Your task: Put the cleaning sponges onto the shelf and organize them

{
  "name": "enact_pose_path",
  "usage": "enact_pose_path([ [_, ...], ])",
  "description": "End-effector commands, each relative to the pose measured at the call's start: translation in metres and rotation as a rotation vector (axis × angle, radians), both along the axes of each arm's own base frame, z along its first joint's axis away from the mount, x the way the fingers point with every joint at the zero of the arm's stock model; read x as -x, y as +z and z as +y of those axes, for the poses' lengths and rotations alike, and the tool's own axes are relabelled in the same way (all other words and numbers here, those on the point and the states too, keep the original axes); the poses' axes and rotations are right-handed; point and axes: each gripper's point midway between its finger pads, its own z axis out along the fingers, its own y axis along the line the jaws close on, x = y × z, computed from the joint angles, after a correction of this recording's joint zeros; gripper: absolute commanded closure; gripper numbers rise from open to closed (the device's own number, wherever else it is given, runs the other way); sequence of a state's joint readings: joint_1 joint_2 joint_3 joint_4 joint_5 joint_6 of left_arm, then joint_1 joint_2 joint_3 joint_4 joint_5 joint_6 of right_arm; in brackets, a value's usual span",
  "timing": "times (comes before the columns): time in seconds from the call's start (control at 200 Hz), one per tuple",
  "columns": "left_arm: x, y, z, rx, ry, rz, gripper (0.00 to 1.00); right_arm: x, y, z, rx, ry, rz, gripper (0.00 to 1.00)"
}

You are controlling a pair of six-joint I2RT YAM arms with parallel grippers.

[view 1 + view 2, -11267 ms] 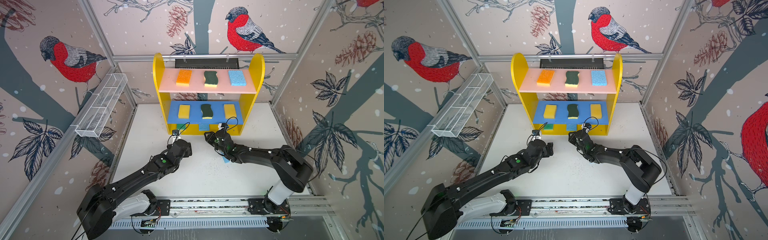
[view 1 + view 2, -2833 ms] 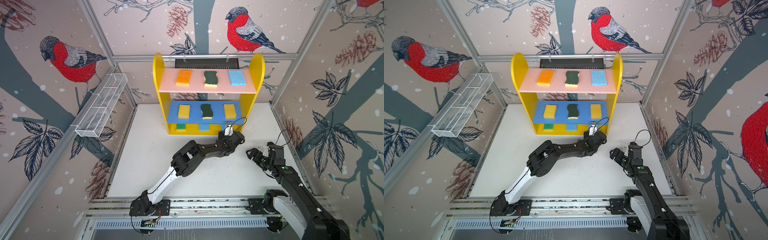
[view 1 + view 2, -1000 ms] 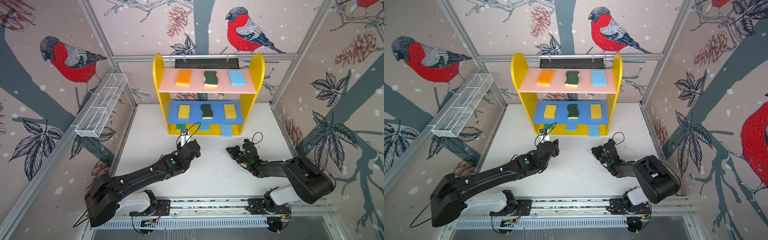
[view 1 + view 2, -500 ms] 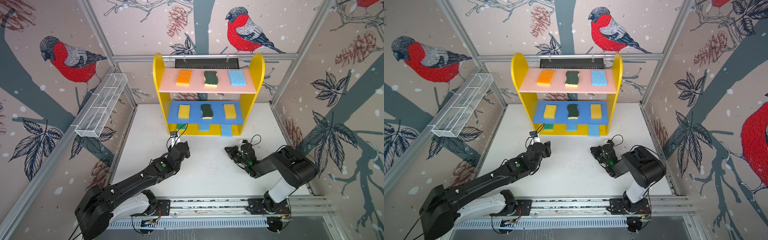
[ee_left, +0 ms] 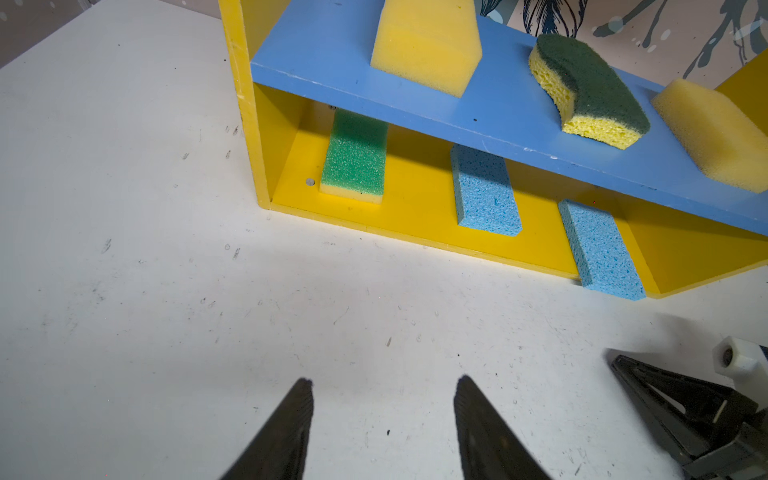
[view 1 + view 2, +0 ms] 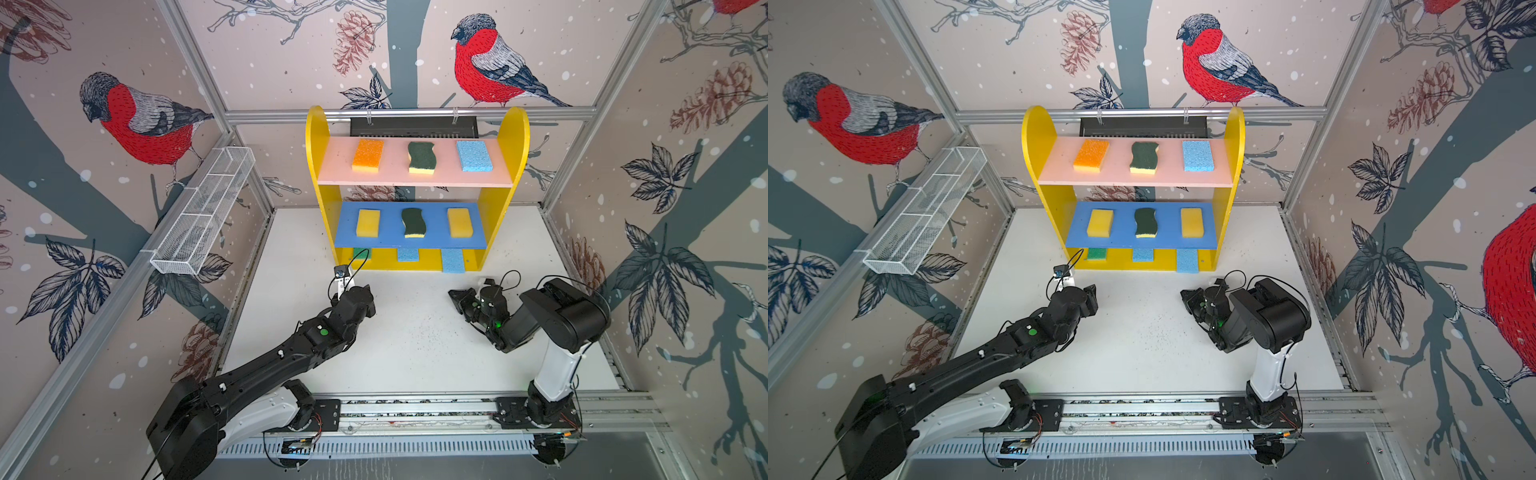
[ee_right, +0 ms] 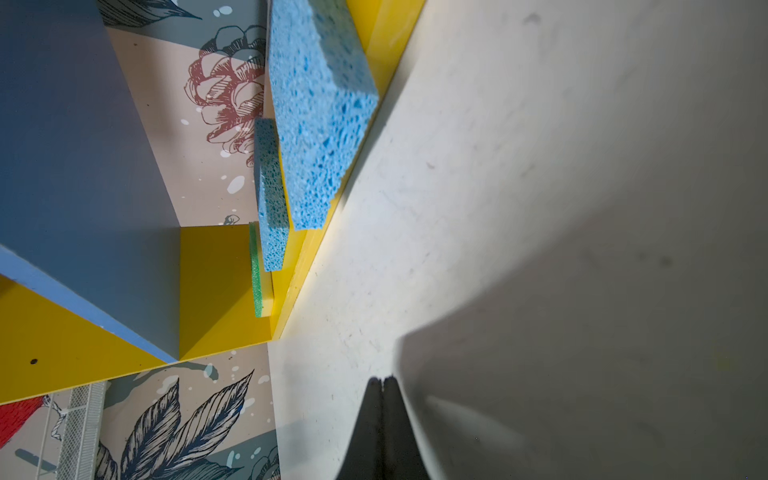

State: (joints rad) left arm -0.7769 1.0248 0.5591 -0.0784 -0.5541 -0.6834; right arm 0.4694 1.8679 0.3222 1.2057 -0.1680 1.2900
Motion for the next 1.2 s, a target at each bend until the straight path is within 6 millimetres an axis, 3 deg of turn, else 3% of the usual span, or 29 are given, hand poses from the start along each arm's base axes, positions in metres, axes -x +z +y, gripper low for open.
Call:
enact_pose_path([
  [0.0, -0.002, 0.002, 0.003, 0.020, 0.019, -0.016, 0.44, -0.009, 0.005, -0.004, -0.049, -0.043, -0.022, 0.99],
  [0.35, -0.008, 0.003, 0.013, 0.045, 0.048, -0.022, 0.43, -0.020, -0.008, -0.002, -0.133, -0.079, 0.005, 0.99],
  [0.695, -0.011, 0.008, 0.016, 0.085, 0.067, -0.020, 0.43, -0.027, -0.020, -0.014, -0.148, -0.215, 0.061, 0.99],
  [1.196, -0.006, 0.017, 0.024, 0.094, 0.058, -0.024, 0.39, -0.041, -0.034, -0.008, -0.140, -0.257, 0.100, 0.99],
])
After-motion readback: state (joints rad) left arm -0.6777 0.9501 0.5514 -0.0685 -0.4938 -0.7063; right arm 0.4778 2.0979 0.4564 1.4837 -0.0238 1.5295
